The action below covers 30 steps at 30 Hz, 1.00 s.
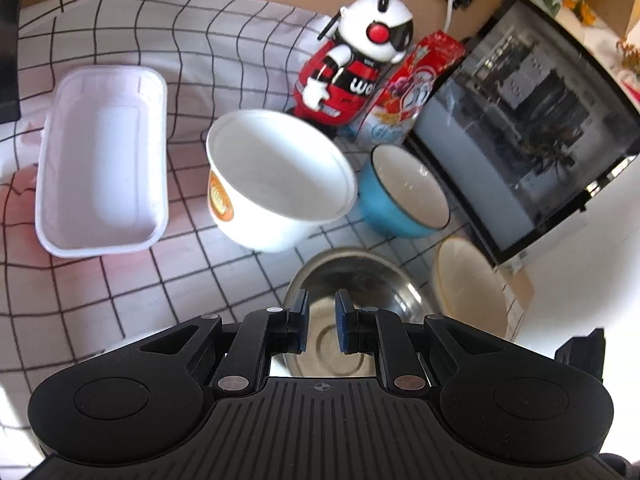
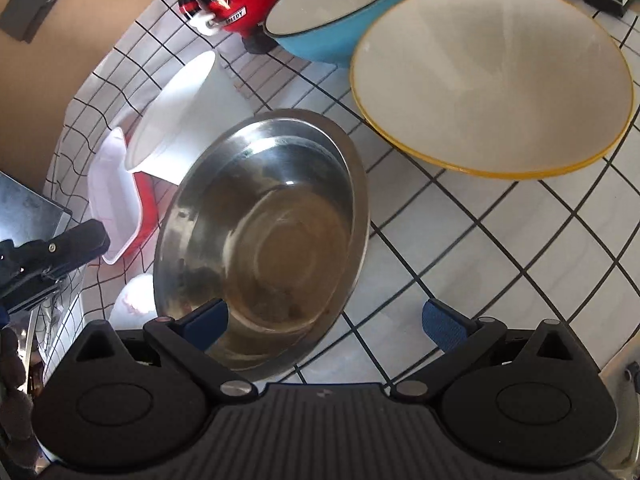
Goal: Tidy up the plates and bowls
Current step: 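Move the right gripper to the stainless steel bowl rim and close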
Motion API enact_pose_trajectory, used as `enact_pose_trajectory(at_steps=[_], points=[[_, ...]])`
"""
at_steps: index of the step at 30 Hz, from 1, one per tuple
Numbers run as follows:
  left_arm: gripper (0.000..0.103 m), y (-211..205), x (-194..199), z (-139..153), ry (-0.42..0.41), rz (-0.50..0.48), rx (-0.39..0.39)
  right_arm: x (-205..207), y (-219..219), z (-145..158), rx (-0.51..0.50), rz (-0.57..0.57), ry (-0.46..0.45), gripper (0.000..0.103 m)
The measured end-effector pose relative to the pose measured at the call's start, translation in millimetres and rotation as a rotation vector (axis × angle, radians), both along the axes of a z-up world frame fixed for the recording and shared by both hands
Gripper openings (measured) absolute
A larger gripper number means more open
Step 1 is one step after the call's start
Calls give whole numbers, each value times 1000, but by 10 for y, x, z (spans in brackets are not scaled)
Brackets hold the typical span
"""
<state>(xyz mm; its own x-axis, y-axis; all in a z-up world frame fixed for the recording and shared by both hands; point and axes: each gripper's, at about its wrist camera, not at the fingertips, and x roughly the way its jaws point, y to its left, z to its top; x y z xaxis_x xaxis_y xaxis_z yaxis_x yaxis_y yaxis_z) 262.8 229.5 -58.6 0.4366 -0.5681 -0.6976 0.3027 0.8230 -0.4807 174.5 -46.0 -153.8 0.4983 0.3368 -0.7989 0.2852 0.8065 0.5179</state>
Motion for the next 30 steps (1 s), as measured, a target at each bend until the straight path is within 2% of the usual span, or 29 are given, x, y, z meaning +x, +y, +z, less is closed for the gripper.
enact_pose_trajectory(at_steps=[2, 6, 8, 12, 18, 21, 24, 27, 29, 30], points=[[15, -9, 24, -20, -5, -6, 11, 6, 10, -2, -9, 10, 7, 103], [15, -67, 60, -98, -10, -35, 97, 27, 40, -1, -29, 31, 11, 103], [15, -64, 82, -126, -6, -57, 103, 30, 65, -1, -46, 47, 8, 103], [15, -57, 128, -119, -16, -86, 95, 58, 197, 12, -140, 131, 8, 103], [16, -157, 221, -119, -42, -135, 140, 75, 117, -16, -104, 90, 12, 103], [16, -253, 302, -148, -44, -150, 160, 129, 116, -22, -109, 141, 30, 103], [16, -343, 368, -186, -54, -158, 186, 118, 39, 21, -57, 110, -9, 95], [16, -430, 439, -262, -45, -155, 226, 86, 24, 143, -143, 55, -81, 92], [16, -506, 455, -316, -25, -184, 233, 108, 50, 157, -177, 60, -99, 83], [22, -549, 456, -347, -19, -195, 242, 132, 64, 137, -175, 69, -98, 75]])
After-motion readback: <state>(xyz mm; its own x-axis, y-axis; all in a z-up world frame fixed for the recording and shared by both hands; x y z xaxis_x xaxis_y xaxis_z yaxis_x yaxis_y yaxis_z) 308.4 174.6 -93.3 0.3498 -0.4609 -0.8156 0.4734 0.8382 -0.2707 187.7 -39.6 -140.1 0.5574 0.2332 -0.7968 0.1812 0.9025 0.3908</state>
